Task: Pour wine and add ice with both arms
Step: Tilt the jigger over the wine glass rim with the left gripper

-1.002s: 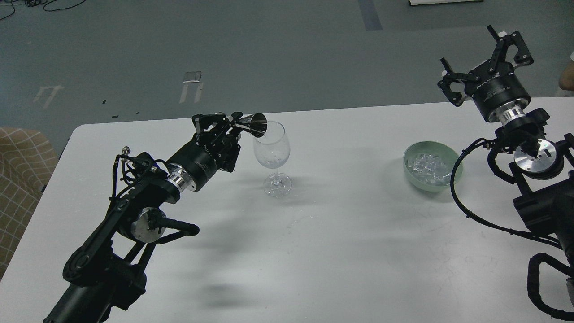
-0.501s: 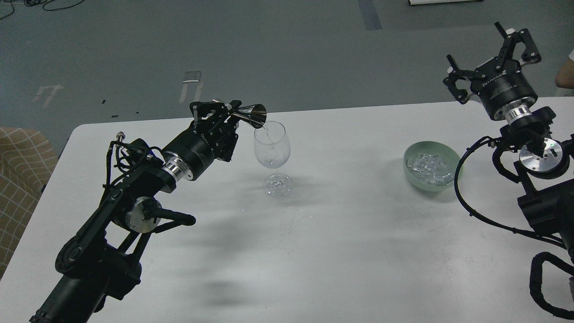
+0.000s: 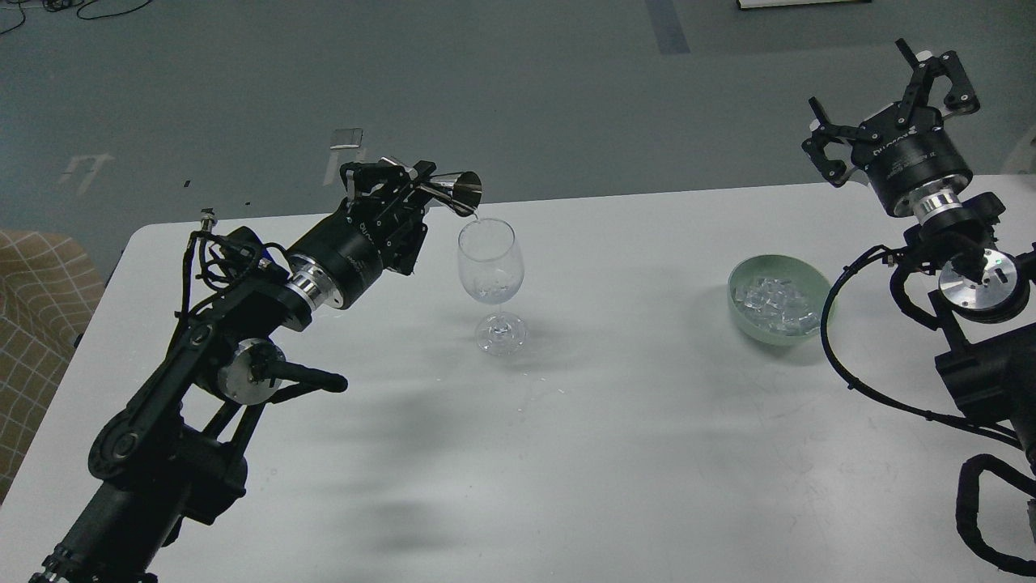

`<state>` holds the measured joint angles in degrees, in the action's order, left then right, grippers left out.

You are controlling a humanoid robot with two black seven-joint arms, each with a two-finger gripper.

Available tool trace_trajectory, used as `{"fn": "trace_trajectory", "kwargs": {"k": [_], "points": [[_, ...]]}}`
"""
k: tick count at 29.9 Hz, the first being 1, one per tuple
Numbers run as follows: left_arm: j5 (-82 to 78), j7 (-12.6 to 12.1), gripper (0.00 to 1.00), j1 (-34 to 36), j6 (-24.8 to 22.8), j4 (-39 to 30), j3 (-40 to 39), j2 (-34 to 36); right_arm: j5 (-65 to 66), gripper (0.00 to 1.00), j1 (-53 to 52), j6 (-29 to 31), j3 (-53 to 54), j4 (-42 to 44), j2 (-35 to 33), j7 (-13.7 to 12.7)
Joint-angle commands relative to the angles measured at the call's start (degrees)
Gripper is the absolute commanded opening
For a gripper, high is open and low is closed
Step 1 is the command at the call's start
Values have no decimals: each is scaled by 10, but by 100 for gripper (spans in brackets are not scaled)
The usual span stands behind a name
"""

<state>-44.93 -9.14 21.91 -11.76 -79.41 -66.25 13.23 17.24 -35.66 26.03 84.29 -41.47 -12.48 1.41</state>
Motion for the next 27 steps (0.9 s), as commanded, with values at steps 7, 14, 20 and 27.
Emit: {"fn": "trace_trajectory", "kwargs": {"k": [7,14,20,27], "points": [[-36,-8,0,2,-8,-21,9,12,0,100,1,0,0,0,-8,0],[-52,-7,0,16,-7,-28,34,29,0,100,1,3,0,0,-7,0],[-105,-7,0,20,-8,-29,38,29,0,100,1,3,3,0,-8,0],[-120,-7,0,38,-8,-29,59,33,0,100,2,3,4,1,-12,0]]}}
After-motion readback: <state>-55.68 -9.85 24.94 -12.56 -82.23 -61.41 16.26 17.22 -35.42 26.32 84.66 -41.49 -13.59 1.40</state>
